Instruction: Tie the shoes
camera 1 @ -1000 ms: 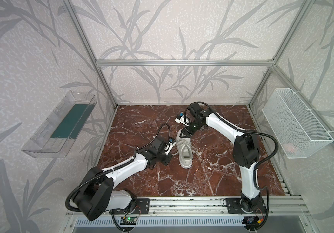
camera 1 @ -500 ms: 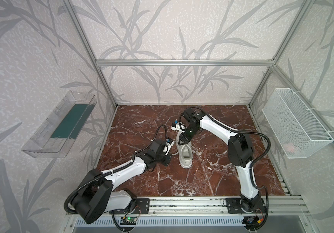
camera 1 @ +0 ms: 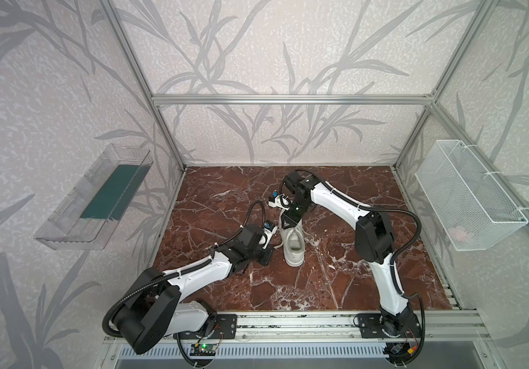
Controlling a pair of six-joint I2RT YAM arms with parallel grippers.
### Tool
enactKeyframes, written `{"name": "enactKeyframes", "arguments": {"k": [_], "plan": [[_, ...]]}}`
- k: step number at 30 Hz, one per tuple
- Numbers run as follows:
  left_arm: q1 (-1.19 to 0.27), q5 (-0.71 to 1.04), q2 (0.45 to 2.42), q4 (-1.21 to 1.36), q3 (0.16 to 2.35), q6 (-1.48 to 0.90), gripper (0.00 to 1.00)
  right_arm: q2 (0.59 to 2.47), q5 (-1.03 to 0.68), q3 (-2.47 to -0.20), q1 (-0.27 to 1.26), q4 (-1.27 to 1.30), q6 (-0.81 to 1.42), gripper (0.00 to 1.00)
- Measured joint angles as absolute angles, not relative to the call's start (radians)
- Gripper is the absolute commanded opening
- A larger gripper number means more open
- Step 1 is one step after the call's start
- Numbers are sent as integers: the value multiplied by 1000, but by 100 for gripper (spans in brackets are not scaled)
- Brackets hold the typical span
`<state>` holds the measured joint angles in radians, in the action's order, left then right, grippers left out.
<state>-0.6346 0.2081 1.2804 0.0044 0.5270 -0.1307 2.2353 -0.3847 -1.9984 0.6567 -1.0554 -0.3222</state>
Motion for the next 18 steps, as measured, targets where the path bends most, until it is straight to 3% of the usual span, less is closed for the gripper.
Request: {"name": "enactKeyframes", "arguments": {"k": [18], "plan": [[-663, 208, 1280, 22, 488, -135, 0, 2271, -346, -2052, 670, -1093, -303, 28]]}}
